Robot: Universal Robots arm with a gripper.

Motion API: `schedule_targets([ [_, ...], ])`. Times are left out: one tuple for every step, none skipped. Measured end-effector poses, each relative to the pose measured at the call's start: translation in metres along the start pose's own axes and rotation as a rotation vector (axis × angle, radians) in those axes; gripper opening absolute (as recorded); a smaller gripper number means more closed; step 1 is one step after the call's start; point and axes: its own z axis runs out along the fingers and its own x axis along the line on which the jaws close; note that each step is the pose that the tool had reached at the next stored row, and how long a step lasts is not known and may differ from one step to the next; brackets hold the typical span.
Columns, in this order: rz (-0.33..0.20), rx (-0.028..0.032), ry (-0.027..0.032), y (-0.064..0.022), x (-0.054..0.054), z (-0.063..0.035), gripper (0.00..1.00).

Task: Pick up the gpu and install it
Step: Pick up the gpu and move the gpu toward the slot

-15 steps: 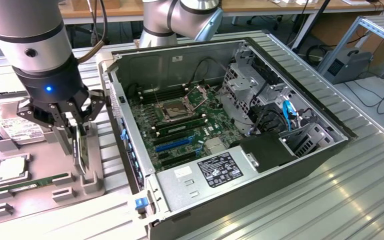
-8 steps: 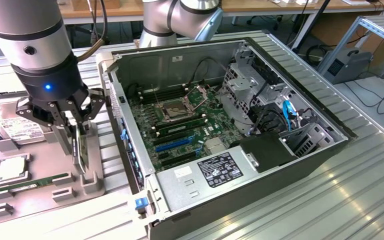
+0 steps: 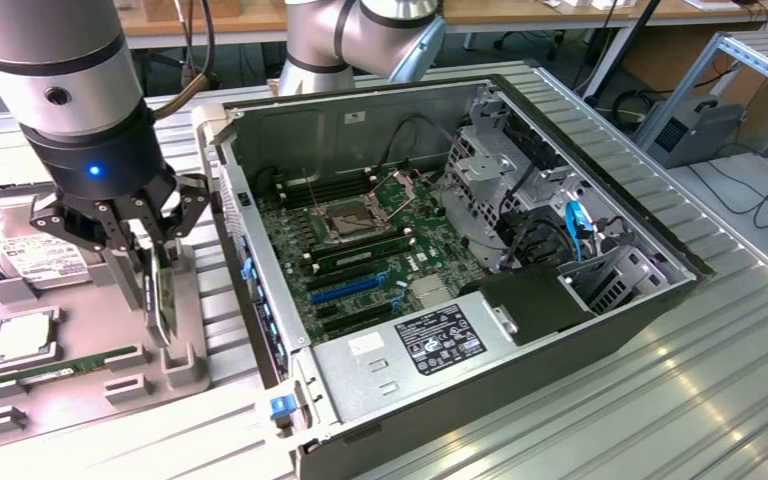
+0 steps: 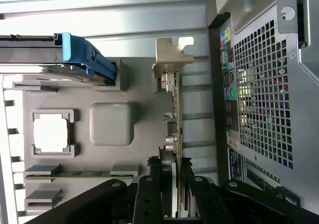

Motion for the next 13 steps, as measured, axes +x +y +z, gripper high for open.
schedule_targets([
  [0.000, 0.0001, 0.0000, 0.0000, 0.000, -0.0005, 0.27],
  [0.000, 0.0001, 0.0000, 0.0000, 0.000, -0.0009, 0.27],
  [0.000, 0.0001, -0.0001, 0.0001, 0.000, -0.0016, 0.27],
  [0.000, 0.0007, 0.0000, 0.0002, 0.000, -0.0064, 0.27],
  [0.000, 0.0009, 0.0000, 0.0003, 0.000, -0.0096, 0.27],
  [0.000, 0.0008, 0.0000, 0.0004, 0.000, -0.0139, 0.27],
  [0.000, 0.0008, -0.0001, 0.0005, 0.000, -0.0174, 0.27],
  [0.000, 0.0010, -0.0001, 0.0007, -0.001, -0.0215, 0.27],
  [0.000, 0.0012, -0.0001, 0.0008, -0.001, -0.0260, 0.27],
  [0.000, 0.0012, -0.0001, 0.0009, -0.001, -0.0302, 0.27],
  [0.000, 0.0013, -0.0001, 0.0010, -0.001, -0.0343, 0.27],
  [0.000, 0.0014, -0.0001, 0.0012, -0.001, -0.0408, 0.27],
  [0.000, 0.0014, -0.0001, 0.0014, -0.001, -0.0466, 0.27],
])
